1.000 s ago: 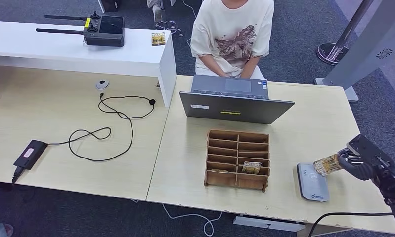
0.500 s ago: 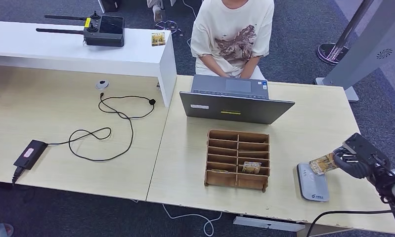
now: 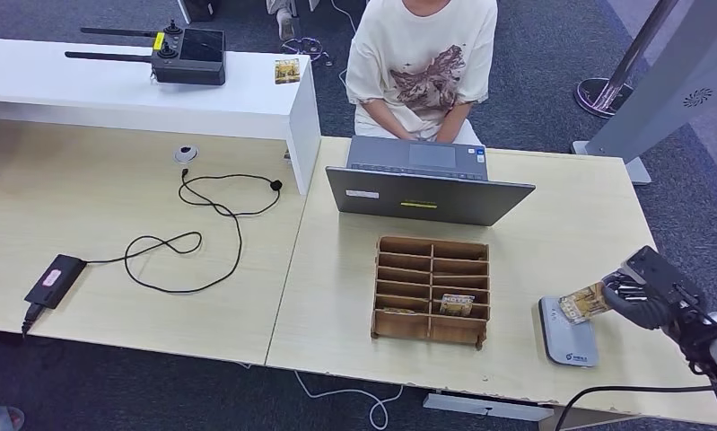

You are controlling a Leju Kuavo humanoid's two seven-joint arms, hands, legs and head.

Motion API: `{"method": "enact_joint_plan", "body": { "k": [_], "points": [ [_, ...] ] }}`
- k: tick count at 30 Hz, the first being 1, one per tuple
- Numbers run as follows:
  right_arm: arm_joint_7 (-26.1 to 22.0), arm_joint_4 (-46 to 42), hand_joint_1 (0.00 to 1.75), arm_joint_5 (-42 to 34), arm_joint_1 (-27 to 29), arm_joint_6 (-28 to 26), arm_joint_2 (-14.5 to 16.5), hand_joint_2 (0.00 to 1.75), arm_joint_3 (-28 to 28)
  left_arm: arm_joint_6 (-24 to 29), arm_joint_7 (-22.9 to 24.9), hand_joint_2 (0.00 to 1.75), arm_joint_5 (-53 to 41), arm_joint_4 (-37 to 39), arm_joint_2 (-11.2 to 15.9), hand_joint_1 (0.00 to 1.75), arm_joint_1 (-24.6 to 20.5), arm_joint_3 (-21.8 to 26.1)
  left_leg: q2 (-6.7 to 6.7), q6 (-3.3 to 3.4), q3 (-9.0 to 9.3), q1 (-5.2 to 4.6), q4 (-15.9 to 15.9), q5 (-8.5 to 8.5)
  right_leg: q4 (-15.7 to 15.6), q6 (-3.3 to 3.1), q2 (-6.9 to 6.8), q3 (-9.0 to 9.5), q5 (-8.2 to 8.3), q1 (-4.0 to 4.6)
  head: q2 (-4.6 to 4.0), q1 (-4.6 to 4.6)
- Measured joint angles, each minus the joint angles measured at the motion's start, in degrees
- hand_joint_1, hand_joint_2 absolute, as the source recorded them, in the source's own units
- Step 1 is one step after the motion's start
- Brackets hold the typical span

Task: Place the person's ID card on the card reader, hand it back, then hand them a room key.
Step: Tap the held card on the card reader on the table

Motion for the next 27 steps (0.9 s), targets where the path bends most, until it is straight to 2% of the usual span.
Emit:
{"method": "enact_joint_plan", "body": {
  "k": [15,27],
  "points": [
    [0.78,-2.84,1.75,-2.10,5.44,0.14,-0.96,1.75,-2.30,0.20,0.02,1.75,0.00,0.00,0.10,0.00,0.05,0.01,0.00,0.00,0.00,0.00,0.00,0.00,0.00,0.00,0.02,0.00,0.00,0.00,-0.01,-0.01],
    [1.83,-4.49,1.75,-0.09,7.23,-0.73,-0.79,1.75,-2.82,0.20,0.01,1.75,0.00,0.00,0.10,0.00,0.04,0.00,0.01,0.00,0.01,0.00,0.00,0.00,0.00,0.00,0.01,0.01,0.00,0.00,0.00,0.00]
  ]
}}
